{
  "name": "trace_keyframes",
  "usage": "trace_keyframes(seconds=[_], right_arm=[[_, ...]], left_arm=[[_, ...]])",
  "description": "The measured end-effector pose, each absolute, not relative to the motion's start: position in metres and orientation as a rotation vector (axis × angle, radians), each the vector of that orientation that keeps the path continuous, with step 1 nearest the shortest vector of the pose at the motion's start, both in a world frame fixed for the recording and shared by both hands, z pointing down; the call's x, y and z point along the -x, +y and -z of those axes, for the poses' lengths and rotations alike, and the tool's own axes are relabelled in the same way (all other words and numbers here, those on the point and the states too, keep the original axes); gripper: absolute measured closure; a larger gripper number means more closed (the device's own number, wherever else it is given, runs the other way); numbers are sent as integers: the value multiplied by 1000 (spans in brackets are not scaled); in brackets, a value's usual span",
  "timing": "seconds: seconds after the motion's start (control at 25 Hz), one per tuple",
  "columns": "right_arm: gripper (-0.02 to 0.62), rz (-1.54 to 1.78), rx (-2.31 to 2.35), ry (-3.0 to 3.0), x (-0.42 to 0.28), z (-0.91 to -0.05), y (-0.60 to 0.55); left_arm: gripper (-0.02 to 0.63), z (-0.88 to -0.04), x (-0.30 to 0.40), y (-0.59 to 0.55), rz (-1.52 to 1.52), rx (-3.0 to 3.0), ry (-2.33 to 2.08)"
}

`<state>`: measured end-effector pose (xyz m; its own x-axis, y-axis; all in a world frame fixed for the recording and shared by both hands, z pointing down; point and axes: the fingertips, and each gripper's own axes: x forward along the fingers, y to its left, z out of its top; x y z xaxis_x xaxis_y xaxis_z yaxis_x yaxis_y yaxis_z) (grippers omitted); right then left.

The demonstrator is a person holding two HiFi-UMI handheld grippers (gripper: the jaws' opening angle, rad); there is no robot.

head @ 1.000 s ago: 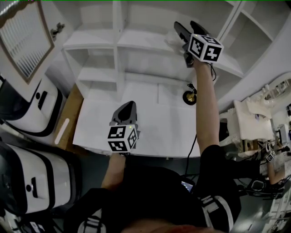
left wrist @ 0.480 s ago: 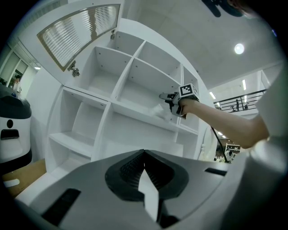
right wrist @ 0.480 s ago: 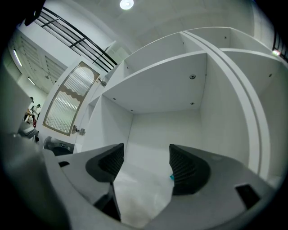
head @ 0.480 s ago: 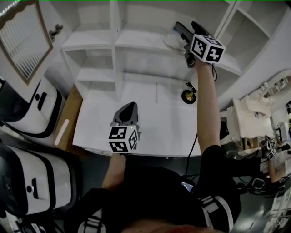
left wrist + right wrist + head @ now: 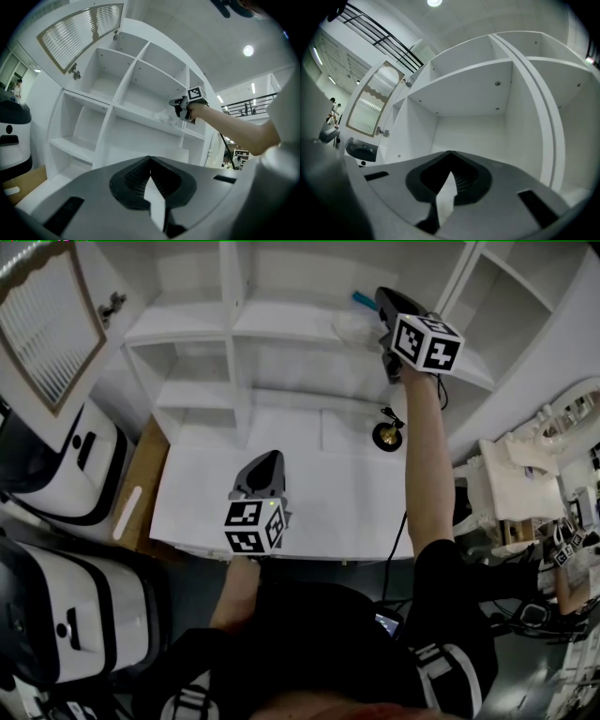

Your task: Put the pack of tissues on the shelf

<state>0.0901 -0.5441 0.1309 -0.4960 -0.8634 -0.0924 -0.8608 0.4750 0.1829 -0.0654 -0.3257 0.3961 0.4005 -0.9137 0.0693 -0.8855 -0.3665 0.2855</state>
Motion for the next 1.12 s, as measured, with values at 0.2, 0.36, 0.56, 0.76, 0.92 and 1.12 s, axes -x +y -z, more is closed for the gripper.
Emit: trace_keyframes(seconds=[0.2, 0.36, 0.56, 0.76, 0.92, 1.12], right_arm=[[577, 392, -1502, -2646, -83, -143, -531], [577, 429, -1508, -2659, -83, -145, -515], [577, 462, -1519, -2721, -89, -137, -493], [577, 473, -1518, -2762, -94, -138, -470], [577, 390, -1492, -2866, -97, -146, -449], [577, 314, -1492, -2952, -106, -158, -419]], left_arm=[[595, -399, 61, -324, 131, -2390, -1559], [595, -401, 57, -321, 115, -2395, -1545], [595, -404, 53, -322, 99, -2398, -1530], [595, -406, 50, -320, 81, -2402, -1516], [595, -411, 46, -318, 65, -2401, -1503], [595, -415, 43, -318, 45, -2402, -1486]])
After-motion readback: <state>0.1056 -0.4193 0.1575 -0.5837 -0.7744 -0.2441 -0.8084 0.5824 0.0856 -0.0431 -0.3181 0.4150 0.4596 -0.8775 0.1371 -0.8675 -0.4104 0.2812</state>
